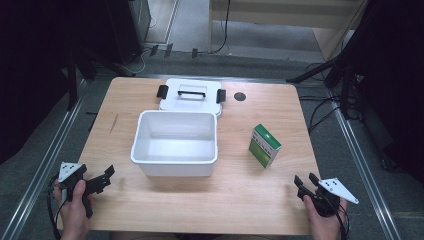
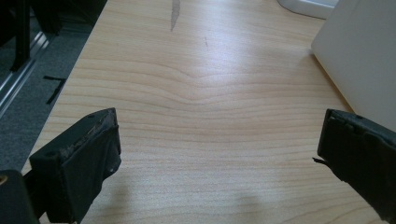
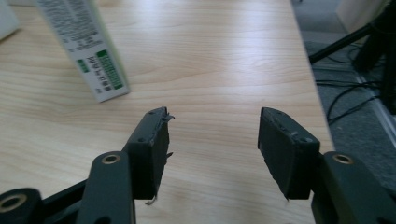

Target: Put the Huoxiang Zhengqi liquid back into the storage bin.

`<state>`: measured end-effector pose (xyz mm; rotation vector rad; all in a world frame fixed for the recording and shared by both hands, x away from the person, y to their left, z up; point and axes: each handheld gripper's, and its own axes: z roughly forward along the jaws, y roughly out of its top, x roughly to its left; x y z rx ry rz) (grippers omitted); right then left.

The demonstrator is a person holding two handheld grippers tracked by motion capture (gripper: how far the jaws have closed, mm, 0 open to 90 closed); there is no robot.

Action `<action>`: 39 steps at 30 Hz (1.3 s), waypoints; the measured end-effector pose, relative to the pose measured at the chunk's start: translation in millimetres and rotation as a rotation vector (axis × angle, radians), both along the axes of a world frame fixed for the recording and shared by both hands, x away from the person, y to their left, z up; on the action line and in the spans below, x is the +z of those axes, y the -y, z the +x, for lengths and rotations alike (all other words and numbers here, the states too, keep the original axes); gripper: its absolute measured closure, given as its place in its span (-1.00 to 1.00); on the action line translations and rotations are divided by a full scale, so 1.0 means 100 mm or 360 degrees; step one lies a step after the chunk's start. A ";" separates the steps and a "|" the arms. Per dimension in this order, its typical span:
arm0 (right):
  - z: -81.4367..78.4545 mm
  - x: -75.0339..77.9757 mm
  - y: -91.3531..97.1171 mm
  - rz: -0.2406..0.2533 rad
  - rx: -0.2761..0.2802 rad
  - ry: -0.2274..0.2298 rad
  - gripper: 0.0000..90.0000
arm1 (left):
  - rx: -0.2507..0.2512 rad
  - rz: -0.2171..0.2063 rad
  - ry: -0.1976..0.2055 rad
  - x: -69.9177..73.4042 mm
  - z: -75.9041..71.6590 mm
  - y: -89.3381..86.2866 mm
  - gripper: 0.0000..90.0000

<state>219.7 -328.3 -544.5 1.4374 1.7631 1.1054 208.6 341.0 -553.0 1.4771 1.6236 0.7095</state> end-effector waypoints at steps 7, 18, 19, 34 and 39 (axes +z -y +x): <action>0.00 0.09 -0.11 -0.0090 0.0094 -0.0076 -0.07 | -0.0008 0.0006 -0.0002 0.00 0.00 0.00 -1.00; 0.17 0.36 -0.25 -0.0169 0.0247 -0.0413 -0.39 | -0.0005 0.0002 0.0002 0.00 0.00 0.00 -1.00; 0.20 0.39 -0.27 -0.0190 0.0245 -0.0455 -0.41 | -0.0005 0.0003 0.0003 0.00 0.00 0.00 -1.00; 0.49 0.72 -0.40 -0.0461 0.0362 -0.0866 -0.56 | -0.0008 0.0011 -0.0001 0.00 0.00 0.00 -1.00; 0.59 0.81 -0.44 -0.0500 0.0393 -0.0991 -0.58 | -0.0009 0.0015 -0.0003 0.00 0.00 0.00 -1.00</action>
